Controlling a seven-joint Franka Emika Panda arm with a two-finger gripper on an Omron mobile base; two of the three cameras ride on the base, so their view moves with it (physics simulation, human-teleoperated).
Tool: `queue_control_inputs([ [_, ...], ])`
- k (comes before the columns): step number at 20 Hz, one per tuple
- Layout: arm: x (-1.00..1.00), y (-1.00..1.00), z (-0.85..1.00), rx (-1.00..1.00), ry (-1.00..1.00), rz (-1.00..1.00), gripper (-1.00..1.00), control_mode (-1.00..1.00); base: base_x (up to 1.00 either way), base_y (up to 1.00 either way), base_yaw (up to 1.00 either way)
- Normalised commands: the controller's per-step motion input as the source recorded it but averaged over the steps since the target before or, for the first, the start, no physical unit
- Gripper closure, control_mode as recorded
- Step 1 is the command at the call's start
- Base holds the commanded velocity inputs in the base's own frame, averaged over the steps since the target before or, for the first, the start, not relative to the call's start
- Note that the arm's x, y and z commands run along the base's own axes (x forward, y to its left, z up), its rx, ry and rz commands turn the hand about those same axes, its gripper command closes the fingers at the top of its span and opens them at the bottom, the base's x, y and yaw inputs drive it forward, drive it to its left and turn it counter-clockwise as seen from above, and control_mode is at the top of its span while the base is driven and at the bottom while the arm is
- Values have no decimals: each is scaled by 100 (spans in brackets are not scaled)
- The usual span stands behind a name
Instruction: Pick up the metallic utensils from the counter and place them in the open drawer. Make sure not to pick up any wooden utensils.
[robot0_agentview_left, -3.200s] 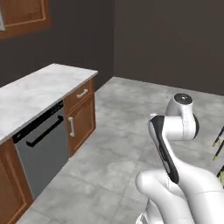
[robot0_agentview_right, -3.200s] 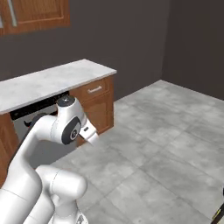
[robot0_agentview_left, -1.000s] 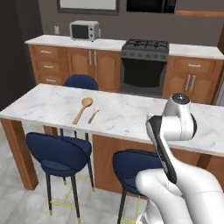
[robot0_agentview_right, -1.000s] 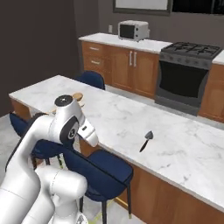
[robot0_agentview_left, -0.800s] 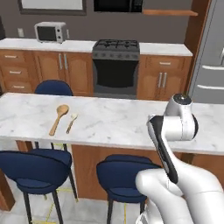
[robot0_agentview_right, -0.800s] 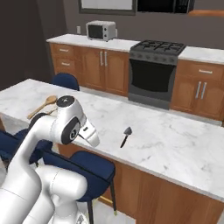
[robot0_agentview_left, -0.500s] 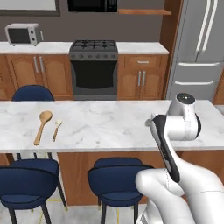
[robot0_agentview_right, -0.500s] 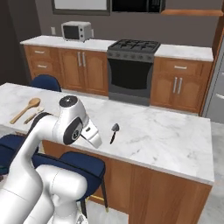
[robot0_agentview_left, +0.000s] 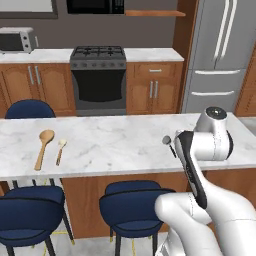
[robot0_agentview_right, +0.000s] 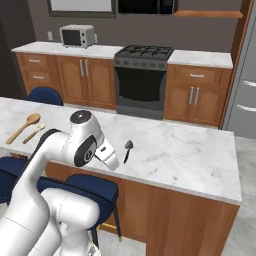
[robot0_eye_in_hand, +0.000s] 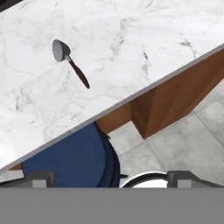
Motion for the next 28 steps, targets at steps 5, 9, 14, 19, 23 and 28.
queue_control_inputs([
  [5,0,0,0,0,0,0,-100,100,72,-7,-7],
  [9,0,0,0,0,0,0,-100,100,75,-1,-6],
  [14,77,-11,0,0,9,0,-100,-100,15,0,0],
  [19,100,-21,-2,0,21,0,-100,-100,0,0,0],
  [23,100,-12,-31,1,31,0,-100,-100,0,0,0],
  [28,100,-10,-48,11,21,20,-100,-100,0,0,0],
])
